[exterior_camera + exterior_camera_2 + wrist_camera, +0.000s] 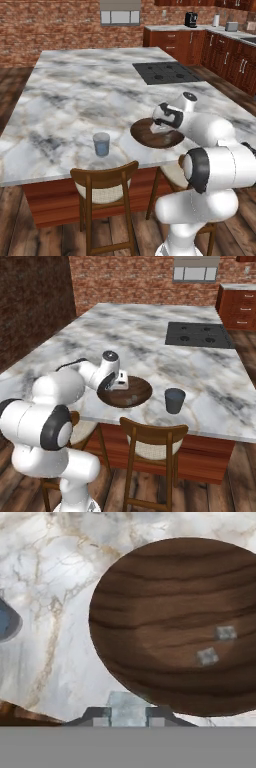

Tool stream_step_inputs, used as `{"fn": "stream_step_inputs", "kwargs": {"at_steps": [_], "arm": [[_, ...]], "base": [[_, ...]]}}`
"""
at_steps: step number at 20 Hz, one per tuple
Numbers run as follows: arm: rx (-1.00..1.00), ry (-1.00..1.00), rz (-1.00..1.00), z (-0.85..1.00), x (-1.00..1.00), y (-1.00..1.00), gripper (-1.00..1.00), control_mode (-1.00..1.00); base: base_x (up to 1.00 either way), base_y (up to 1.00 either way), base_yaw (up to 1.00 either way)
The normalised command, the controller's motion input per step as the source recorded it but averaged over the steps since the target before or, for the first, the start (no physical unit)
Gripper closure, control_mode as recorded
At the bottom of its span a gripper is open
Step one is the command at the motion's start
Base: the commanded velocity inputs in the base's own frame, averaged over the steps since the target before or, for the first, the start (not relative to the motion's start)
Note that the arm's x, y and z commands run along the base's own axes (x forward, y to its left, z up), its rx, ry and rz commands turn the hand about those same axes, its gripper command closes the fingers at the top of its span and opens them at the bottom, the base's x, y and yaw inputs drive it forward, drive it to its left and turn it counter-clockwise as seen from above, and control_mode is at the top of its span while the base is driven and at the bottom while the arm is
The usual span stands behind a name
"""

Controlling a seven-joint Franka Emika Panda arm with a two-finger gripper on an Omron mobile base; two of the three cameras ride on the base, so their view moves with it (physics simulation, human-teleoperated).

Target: There are four ice cubes in the ice bowl. Place two ice cubes in each glass of water.

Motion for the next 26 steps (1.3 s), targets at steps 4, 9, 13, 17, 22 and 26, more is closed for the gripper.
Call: {"fn": "stream_step_inputs", "kwargs": {"at_steps": [4,9,13,17,22,26], "arm": [[-0.15,0.07,0.03,0.97,-0.75,0.96,1.00,-1.00],[-0.13,0.21,0.08,0.93,-0.65,0.65,1.00,-1.00],[-0.02,0.10,0.01,0.60,-0.21,0.28,1.00,-1.00],[0.00,0.06,0.00,0.22,0.08,0.42,1.00,-1.00],[0.00,0.00,0.00,-0.08,0.29,0.68,1.00,-1.00],[0.00,0.04,0.00,-0.10,0.26,0.67,1.00,-1.00]], "base": [[0.00,0.00,0.00],[0.00,0.00,0.00],[0.00,0.00,0.00],[0.00,0.00,0.00],[0.00,0.00,0.00],[0.00,0.00,0.00]]}}
